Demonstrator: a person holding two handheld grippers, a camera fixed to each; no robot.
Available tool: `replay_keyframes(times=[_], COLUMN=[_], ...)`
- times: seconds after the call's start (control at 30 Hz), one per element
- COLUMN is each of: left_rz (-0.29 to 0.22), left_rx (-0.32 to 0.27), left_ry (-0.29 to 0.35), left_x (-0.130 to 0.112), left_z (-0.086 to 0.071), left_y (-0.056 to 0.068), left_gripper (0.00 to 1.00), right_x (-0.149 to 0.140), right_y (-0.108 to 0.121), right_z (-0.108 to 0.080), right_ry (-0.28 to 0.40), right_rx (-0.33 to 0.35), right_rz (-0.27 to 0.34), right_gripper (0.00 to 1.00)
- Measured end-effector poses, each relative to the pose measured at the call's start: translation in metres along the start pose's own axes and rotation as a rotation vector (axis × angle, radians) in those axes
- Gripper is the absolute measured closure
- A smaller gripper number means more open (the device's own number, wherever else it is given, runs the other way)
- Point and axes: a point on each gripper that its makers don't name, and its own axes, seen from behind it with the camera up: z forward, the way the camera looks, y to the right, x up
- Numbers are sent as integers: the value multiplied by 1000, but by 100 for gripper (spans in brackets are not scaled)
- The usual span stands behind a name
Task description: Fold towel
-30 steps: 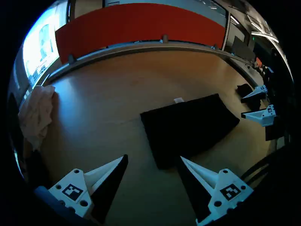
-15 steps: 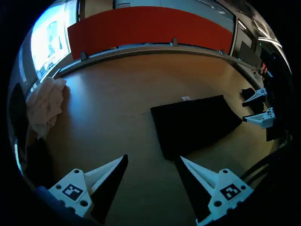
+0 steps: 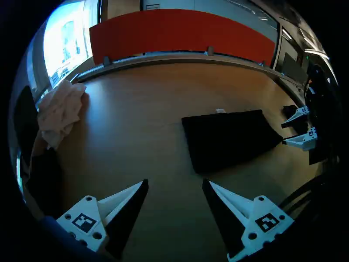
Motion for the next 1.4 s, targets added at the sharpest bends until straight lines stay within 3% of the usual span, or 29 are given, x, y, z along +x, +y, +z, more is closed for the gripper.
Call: replay_keyframes(times=[0.33,0.8,1.0,1.27,1.4], left_rz=[-38,-59,-67,-72,-72], left_rx=[20,36,42,51,52], left_ry=[9,6,9,14,20], left_x=[-22,-39,-41,-40,-38], left_z=[-7,-16,-21,-25,-27], left_y=[-7,-12,-14,-18,-19], left_gripper=[8,8,8,8,8], right_x=[-11,-18,-18,-20,-17], right_y=[0,-4,-4,-4,-2], right_z=[4,7,9,10,9], right_ry=[-28,-63,-72,-89,-80], right_rx=[16,78,93,104,96], right_rz=[-32,-70,-70,-71,-68], right_gripper=[21,55,59,92,96])
